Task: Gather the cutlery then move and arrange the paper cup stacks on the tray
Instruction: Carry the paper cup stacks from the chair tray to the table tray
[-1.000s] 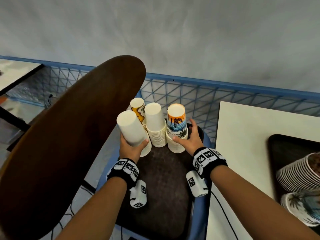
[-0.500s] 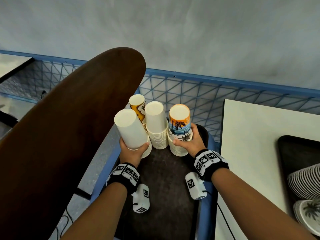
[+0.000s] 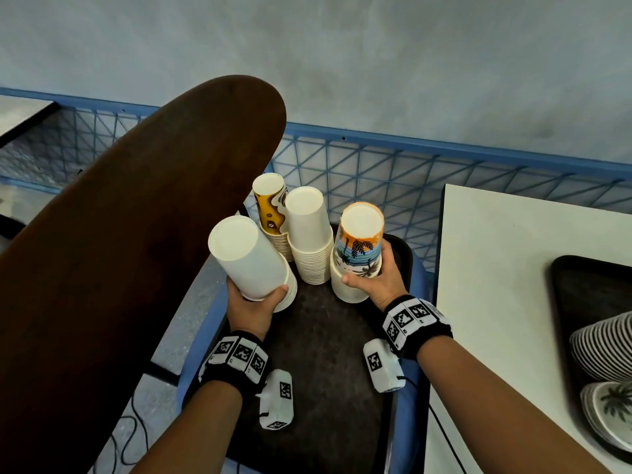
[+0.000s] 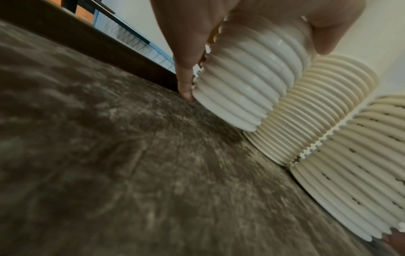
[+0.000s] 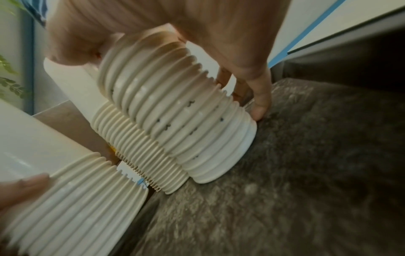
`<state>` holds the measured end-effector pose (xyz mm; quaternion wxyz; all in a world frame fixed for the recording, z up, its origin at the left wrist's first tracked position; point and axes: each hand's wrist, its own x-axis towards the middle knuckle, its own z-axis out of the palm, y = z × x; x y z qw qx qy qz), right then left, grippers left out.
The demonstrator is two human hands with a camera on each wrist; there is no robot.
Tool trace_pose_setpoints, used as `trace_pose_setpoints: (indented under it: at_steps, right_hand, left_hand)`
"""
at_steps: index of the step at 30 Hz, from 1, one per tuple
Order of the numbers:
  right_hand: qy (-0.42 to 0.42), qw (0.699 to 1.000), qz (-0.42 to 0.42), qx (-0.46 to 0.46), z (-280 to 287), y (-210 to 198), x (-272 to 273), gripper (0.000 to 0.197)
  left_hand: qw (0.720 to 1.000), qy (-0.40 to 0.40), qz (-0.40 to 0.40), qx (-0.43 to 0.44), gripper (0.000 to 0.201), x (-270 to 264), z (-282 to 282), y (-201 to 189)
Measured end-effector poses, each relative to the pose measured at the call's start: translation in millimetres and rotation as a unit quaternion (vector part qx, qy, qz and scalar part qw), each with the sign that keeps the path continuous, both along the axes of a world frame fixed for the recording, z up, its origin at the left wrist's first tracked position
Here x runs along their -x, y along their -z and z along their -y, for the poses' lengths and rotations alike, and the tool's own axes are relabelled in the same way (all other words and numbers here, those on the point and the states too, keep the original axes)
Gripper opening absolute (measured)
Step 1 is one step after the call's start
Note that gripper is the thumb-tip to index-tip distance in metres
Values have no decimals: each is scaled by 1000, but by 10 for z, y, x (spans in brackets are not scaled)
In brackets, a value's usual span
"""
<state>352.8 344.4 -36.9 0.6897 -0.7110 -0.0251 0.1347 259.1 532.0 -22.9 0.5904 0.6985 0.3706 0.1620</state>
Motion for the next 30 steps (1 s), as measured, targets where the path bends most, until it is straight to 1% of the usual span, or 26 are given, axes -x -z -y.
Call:
trace_pose_setpoints:
  at_steps: [3, 7, 12, 17, 22, 26, 30]
  right_hand:
    - [-35, 998, 6, 49, -31, 60, 25, 93]
    - [-62, 997, 7, 50, -53, -19, 14, 92]
    - [-57, 995, 25, 78, -59, -47, 47, 93]
    - [-35, 998, 23, 41, -60, -99, 118, 96]
    - [-22, 999, 39, 3, 29, -243, 244, 98]
    - [-3, 999, 44, -24, 175, -402, 419, 90]
    - [31, 997, 48, -44, 468, -649, 695, 82]
  left_hand:
    - [1000, 13, -2, 4, 92, 40, 13, 22]
    - [1000, 23, -6, 10, 92, 71, 40, 29]
    - [999, 31, -5, 14, 93, 98, 52, 35]
    - [999, 30, -4, 22, 93, 121, 67, 20]
    - [998, 42, 17, 31, 87, 181, 138, -105]
    - [997, 59, 20, 39, 84, 291, 258, -189]
    - [994, 91, 28, 50, 84, 450, 515, -340]
